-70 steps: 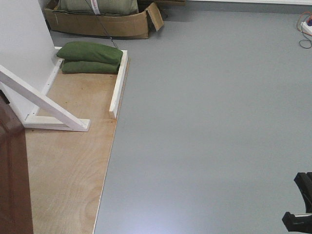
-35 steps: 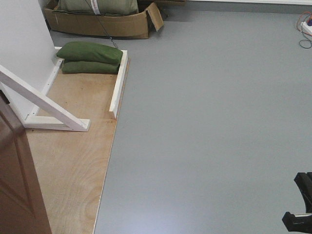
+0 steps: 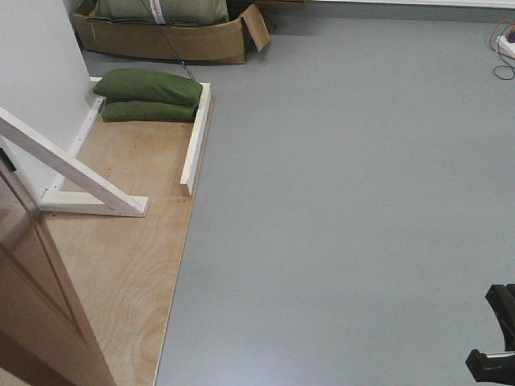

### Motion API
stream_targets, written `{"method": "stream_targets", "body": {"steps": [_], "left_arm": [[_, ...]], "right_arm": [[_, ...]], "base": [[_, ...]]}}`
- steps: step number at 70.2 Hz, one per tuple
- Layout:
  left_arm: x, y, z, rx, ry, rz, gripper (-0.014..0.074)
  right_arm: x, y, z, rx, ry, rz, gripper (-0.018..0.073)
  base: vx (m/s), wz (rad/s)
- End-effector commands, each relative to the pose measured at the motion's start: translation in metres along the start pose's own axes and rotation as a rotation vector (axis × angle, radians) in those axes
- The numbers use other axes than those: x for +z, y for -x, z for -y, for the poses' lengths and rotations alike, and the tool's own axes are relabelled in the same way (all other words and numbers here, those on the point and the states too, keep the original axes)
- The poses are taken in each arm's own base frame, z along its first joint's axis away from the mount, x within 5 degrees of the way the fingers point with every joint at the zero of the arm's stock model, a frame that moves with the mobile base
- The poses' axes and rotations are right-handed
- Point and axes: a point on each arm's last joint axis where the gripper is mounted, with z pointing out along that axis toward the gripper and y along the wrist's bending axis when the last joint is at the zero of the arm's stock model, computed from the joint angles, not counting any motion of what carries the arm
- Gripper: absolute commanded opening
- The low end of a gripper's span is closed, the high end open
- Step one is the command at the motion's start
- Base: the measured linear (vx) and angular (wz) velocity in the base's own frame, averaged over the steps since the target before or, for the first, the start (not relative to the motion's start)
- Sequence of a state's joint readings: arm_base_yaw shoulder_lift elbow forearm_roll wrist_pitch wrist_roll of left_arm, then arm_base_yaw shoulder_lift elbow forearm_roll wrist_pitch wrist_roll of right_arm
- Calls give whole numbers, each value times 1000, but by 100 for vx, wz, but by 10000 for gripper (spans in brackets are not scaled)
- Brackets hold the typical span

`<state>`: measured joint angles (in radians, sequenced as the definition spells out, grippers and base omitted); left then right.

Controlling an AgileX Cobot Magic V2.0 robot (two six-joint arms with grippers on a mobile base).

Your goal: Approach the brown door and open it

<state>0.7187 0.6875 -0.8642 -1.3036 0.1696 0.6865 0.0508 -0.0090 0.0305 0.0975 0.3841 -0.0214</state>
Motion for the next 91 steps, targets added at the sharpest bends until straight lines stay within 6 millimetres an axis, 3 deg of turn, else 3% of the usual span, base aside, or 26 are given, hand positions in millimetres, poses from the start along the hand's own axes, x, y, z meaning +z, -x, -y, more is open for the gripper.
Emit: {"method": "stream_targets", "body": {"steps": [1, 44, 70, 91], "left_arm": [[-1, 4, 13, -13, -74, -17, 17], [-3, -39, 65, 149, -498, -274, 17], [17, -88, 85, 193, -595, -459, 17], [22, -115, 100, 293, -615, -472, 17]], "right_arm": [[-1, 7, 0, -17, -4, 94, 0], [-1, 7, 0, -17, -4, 94, 0], [-1, 7, 0, -17, -4, 94, 0], [-1, 7, 0, -17, -4, 94, 0]], "base": [[0, 0], [0, 0], [0, 0], [0, 0]]}}
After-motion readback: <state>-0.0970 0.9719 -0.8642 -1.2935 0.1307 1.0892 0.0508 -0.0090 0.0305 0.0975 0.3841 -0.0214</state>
